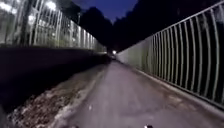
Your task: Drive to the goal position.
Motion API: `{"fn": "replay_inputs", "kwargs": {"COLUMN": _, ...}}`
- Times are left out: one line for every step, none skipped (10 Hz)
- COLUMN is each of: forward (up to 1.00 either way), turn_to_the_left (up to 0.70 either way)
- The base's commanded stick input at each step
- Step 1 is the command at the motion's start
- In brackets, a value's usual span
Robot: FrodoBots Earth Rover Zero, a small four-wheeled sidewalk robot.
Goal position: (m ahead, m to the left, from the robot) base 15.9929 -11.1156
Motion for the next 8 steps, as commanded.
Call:
{"fn": "replay_inputs", "kwargs": {"forward": 0.70, "turn_to_the_left": 0.00}}
{"fn": "replay_inputs", "kwargs": {"forward": 0.70, "turn_to_the_left": 0.00}}
{"fn": "replay_inputs", "kwargs": {"forward": 0.70, "turn_to_the_left": 0.00}}
{"fn": "replay_inputs", "kwargs": {"forward": 0.70, "turn_to_the_left": 0.00}}
{"fn": "replay_inputs", "kwargs": {"forward": 0.70, "turn_to_the_left": 0.00}}
{"fn": "replay_inputs", "kwargs": {"forward": 0.70, "turn_to_the_left": 0.00}}
{"fn": "replay_inputs", "kwargs": {"forward": 0.70, "turn_to_the_left": 0.00}}
{"fn": "replay_inputs", "kwargs": {"forward": 0.70, "turn_to_the_left": 0.00}}
